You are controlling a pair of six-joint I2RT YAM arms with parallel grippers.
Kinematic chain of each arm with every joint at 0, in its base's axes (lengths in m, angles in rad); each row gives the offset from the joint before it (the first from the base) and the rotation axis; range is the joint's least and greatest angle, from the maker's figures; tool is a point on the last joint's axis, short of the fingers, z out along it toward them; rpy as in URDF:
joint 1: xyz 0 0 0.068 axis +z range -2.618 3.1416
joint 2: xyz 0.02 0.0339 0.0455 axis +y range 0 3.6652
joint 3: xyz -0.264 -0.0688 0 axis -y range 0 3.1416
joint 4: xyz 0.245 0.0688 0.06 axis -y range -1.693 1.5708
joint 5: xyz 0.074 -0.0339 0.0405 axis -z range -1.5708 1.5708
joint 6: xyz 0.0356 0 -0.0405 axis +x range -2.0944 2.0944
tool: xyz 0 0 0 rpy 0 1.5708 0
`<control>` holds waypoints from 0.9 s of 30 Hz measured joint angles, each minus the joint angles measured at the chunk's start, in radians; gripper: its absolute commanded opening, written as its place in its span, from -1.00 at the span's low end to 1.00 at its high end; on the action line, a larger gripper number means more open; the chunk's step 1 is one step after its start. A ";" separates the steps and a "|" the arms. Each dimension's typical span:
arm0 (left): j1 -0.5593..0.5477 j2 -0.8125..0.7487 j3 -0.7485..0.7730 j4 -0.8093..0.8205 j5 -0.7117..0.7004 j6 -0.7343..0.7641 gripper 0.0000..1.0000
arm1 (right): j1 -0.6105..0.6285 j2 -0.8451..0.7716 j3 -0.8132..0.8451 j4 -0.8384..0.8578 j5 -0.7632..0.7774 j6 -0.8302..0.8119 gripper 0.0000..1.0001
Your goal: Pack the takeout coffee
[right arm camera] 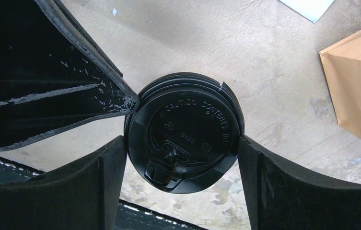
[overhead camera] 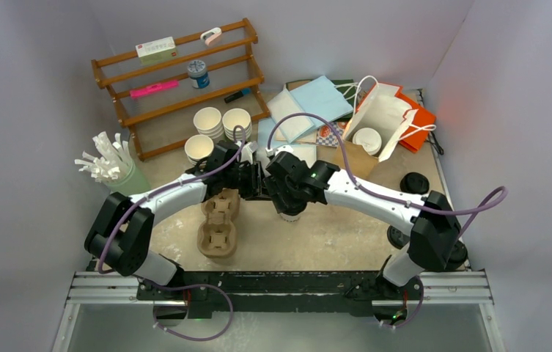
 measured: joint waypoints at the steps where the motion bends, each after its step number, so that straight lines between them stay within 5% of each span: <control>1: 0.000 0.000 0.000 0.001 0.000 0.000 -0.39 | 0.002 0.002 -0.003 0.000 0.006 0.005 0.53; 27: 0.003 0.028 0.023 -0.002 0.024 0.026 -0.39 | 0.017 0.070 0.132 -0.164 0.047 0.198 0.47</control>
